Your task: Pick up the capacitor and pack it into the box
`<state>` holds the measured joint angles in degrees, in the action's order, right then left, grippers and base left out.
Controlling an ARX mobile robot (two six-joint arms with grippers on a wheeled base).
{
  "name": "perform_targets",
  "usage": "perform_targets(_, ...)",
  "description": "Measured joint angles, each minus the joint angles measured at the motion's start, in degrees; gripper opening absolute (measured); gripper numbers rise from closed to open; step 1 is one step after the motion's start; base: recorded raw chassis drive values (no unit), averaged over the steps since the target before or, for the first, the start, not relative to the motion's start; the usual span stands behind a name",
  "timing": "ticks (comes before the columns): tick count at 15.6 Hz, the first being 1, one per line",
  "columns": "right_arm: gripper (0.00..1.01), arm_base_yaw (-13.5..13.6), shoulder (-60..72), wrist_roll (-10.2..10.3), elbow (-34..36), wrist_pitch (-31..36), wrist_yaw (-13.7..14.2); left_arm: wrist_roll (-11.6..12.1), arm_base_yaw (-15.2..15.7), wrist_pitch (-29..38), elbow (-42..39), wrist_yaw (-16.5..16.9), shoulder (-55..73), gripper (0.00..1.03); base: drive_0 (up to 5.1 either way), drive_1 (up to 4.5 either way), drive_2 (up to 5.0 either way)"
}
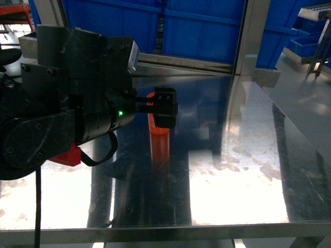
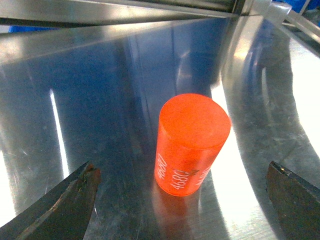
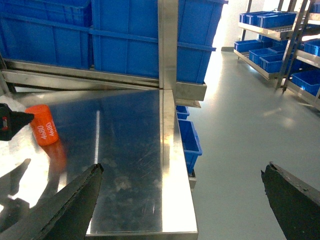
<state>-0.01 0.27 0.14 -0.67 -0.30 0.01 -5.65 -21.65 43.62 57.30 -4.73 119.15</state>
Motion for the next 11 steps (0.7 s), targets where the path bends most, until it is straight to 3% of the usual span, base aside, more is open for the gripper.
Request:
perform_targets(4,0.98,0.0,0.0,0.0,0.0,0.0,0.0,0.07,0.0,-1.05,8.39,-0.72,9.27,0.98,0.0,0.0,0.0)
perform_targets(5,0.98,0.0,0.0,0.0,0.0,0.0,0.0,-0.63,-0.02,-4.74,14.08,-0.63,13.31,0.95,0.0,0.0,0.0)
perform_targets(9,0.98,0.0,0.0,0.0,0.0,0.0,0.0,-1.92,0.0,-6.6,16.74,0.02,14.19,0.49,0.0,0.0,0.0)
perform_targets(11,0.98,0.0,0.0,0.0,0.0,0.0,0.0,-2.05,0.0,-4.09,14.01,0.04,12.61,0.46,0.0,0.0,0.0)
